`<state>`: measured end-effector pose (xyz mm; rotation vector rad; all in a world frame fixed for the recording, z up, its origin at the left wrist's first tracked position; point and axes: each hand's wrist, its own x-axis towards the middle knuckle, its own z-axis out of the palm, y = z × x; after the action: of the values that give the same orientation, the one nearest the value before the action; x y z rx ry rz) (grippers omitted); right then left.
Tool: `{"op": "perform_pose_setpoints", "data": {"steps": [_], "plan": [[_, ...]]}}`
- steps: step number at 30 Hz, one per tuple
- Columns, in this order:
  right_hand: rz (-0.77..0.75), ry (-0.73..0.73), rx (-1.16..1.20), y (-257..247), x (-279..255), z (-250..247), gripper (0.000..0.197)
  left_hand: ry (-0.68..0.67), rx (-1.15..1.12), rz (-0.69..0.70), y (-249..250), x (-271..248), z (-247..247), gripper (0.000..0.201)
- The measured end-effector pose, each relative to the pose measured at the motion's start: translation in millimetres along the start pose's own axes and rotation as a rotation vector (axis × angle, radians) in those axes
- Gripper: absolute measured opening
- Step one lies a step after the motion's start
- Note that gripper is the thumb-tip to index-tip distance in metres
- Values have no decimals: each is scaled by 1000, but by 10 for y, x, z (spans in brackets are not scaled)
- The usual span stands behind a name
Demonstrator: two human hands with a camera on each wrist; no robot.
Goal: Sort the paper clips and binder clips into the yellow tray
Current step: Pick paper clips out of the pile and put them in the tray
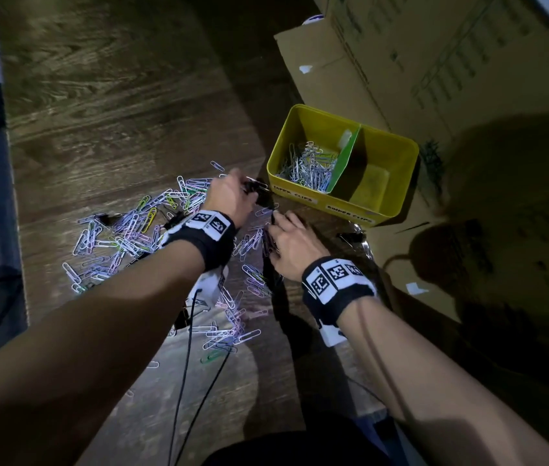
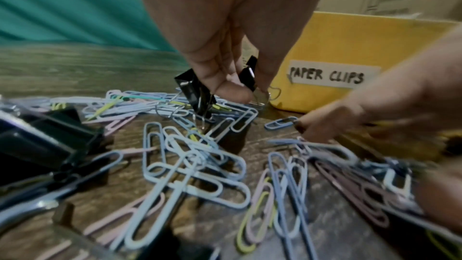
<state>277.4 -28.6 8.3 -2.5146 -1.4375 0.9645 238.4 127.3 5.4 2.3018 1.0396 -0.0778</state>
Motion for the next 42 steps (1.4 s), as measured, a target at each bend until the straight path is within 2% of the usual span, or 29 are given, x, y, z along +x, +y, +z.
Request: {"op": "perform_pose_setpoints", "data": {"steps": [3,5,7,9,12,15,18,23,27,30,33,37,39,42], "plan": [[-49,16,30,3,-71,55,56,13,1,-46,28,-1,-54,42],[-3,124,91,39,-193,83,60,60,36,49,61,-111,-56,32],[134,205,144,87,-319,112,68,69,101,220,71,-269,-10,23],[243,188,145,102,-408,132,77,-8,201,368,48,-390,75,31],[262,130,83,54,-437,174,84,-207,409,448,-23,-455,207,57],[249,128,74,-36,-460,213,73,-315,553,501,-89,-543,260,65],[230,155,92,-108,-484,259,58,-353,597,562,-194,-662,233,68],[226,195,125,-192,-498,340,41,-363,574,666,-368,-858,141,49],[265,165,124,-240,-504,387,32,-379,495,562,-444,-1055,89,47],[339,143,194,-257,-522,393,31,-310,456,596,-452,-1136,69,37],[409,159,315,-233,-554,379,31,-262,332,548,-511,-1148,42,38],[421,242,570,-187,-592,379,29,-264,166,374,-570,-1122,-26,16],[417,305,750,-154,-619,373,24,-242,6,269,-573,-1131,-71,9],[395,333,908,-119,-704,306,21,-288,-311,78,-561,-1158,-148,2]]}}
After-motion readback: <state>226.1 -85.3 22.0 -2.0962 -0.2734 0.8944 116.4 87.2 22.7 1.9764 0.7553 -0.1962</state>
